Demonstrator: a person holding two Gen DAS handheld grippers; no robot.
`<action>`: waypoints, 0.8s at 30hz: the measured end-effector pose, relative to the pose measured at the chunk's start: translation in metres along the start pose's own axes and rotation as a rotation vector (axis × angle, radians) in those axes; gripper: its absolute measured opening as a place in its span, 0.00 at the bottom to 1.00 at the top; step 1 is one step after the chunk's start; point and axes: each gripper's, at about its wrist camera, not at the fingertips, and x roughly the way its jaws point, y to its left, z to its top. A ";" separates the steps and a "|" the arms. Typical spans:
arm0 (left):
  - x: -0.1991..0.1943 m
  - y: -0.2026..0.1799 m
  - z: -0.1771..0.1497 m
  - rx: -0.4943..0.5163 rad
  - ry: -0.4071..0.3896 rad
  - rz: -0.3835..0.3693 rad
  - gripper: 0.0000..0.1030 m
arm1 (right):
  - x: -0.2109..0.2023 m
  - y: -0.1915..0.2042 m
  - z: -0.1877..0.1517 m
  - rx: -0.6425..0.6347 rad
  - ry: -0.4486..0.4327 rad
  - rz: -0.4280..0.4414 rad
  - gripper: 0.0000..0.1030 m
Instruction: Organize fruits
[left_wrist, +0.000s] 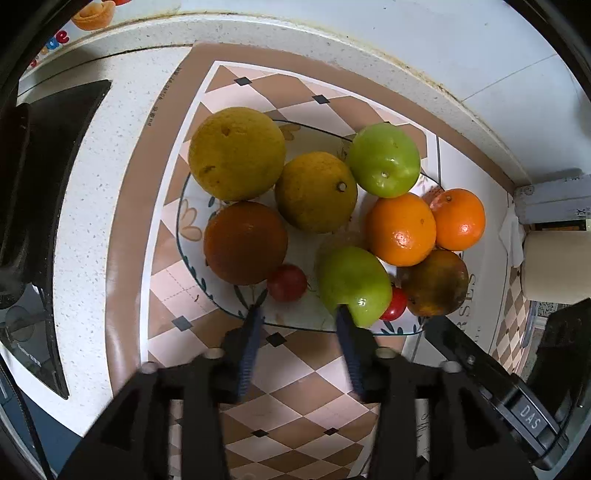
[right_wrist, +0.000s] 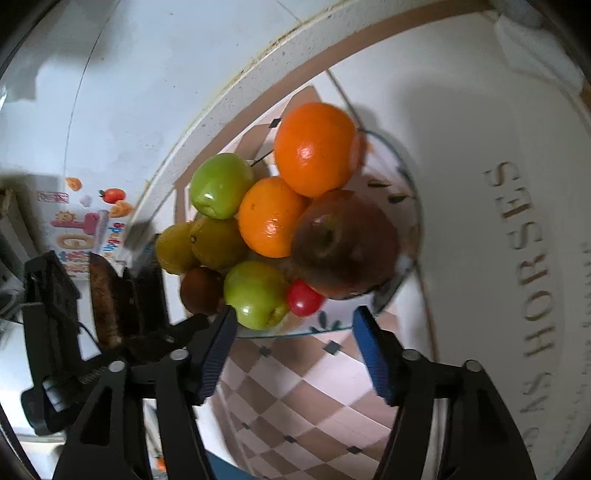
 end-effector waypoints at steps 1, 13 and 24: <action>-0.003 0.002 -0.001 -0.003 -0.011 0.000 0.58 | -0.006 -0.001 -0.001 -0.015 -0.010 -0.019 0.79; -0.054 0.013 -0.058 0.119 -0.204 0.185 0.93 | -0.070 0.040 -0.050 -0.307 -0.214 -0.401 0.93; -0.116 0.013 -0.127 0.188 -0.395 0.220 0.93 | -0.130 0.067 -0.117 -0.335 -0.368 -0.430 0.93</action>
